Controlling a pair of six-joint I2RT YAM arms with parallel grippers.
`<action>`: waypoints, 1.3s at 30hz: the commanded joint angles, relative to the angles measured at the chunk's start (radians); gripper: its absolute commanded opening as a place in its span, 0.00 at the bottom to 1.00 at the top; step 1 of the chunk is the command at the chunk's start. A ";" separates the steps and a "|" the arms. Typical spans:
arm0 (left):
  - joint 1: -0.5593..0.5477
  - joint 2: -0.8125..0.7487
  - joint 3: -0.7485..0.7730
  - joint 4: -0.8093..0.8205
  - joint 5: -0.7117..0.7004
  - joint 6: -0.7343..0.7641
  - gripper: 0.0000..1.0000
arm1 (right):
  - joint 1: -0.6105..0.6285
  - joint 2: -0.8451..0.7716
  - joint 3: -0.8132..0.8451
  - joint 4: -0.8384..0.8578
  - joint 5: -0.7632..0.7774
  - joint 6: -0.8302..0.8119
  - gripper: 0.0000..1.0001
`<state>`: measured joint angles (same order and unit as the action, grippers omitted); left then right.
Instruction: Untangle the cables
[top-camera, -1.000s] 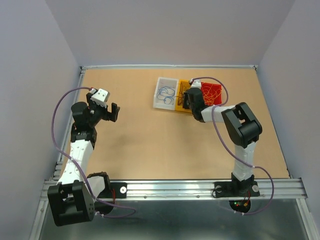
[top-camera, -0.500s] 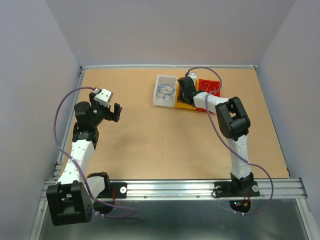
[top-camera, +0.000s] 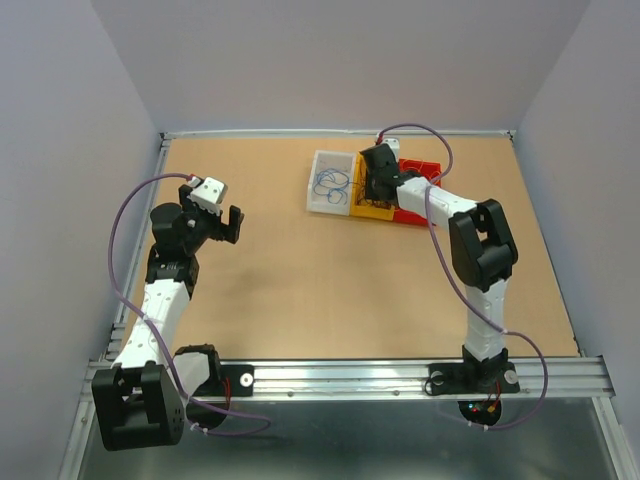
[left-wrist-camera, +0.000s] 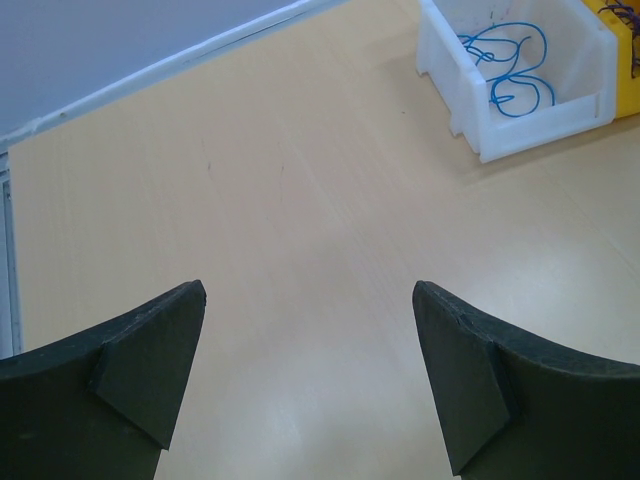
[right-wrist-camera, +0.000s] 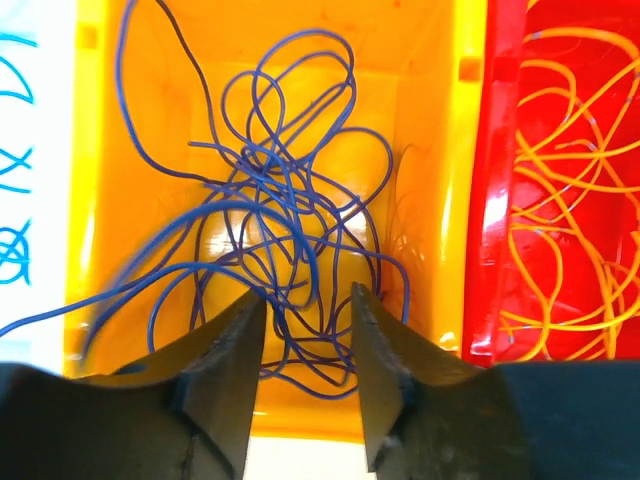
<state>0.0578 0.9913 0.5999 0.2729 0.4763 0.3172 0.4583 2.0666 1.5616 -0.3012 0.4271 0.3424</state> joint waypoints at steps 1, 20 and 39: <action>-0.007 -0.003 -0.003 0.043 -0.007 0.013 0.98 | -0.003 -0.072 0.052 -0.004 0.018 -0.026 0.48; -0.012 -0.131 -0.058 0.092 0.090 -0.030 0.99 | 0.000 -0.989 -0.989 0.735 -0.271 -0.045 1.00; -0.013 -0.292 -0.201 0.267 0.137 -0.171 0.99 | 0.002 -1.432 -1.356 0.737 -0.206 0.084 1.00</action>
<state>0.0513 0.6914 0.3992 0.4686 0.5896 0.1585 0.4587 0.6300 0.2264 0.3756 0.1947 0.4095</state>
